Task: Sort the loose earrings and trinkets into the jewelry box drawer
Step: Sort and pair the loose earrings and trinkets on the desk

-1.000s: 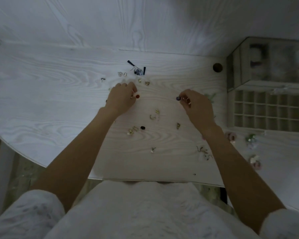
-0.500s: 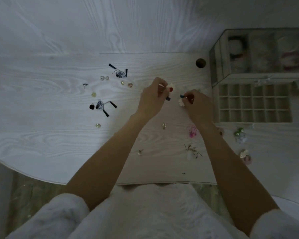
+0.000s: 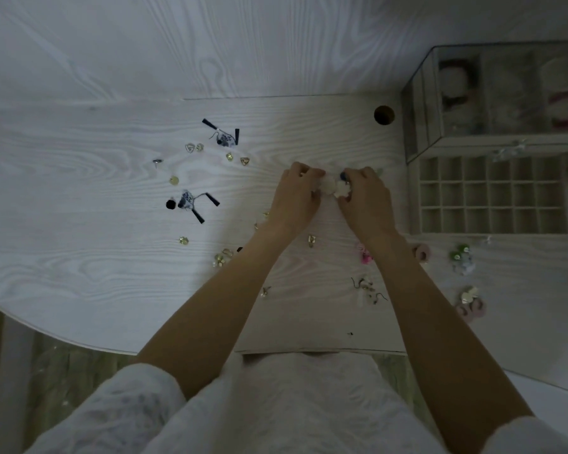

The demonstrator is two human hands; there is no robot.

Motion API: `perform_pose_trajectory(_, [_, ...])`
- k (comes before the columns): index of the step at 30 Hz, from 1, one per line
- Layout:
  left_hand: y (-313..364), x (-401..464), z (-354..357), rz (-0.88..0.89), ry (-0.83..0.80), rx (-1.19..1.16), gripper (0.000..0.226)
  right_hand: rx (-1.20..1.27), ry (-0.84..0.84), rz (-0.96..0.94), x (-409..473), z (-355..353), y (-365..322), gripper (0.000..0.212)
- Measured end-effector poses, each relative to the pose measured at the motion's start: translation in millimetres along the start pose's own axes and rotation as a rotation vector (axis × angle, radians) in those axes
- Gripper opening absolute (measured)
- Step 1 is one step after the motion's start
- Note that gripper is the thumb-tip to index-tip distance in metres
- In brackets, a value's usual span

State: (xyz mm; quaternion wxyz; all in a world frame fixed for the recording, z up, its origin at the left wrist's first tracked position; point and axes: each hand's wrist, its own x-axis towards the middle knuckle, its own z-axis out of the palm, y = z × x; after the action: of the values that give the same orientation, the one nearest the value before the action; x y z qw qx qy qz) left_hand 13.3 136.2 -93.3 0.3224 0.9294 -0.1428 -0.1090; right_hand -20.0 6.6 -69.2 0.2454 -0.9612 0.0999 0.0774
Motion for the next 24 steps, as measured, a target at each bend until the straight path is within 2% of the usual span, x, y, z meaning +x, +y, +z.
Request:
perform_pose_trajectory(9, [9.5, 3.0, 6.3, -0.078, 0.108, -0.270, 0.030, -0.184, 0.017, -0.032, 1.6, -7.5, -6.9, 0.039])
perform_pose_trajectory(13, [-4.9, -9.2, -16.8, 0.089, 0.166, -0.220, 0.023, -0.168, 0.042, -0.085, -7.5, -14.4, -15.1, 0.041])
perform_pose_trajectory(16, [-31.8, -30.3, -47.6, 0.200, 0.250, -0.079, 0.025, -0.113, 0.064, -0.235, -10.8, -10.2, -29.9, 0.038])
perform_pose_trajectory(19, [-66.7, -56.6, -80.6, 0.117, 0.306, 0.071, 0.028, -0.055, 0.018, -0.377, -2.5, 0.1, -55.3, 0.033])
perform_pose_trajectory(24, [-115.6, -80.3, -106.4, -0.207, 0.288, 0.321, 0.043, 0.036, -0.034, -0.456, 40.2, 28.0, -114.1, 0.026])
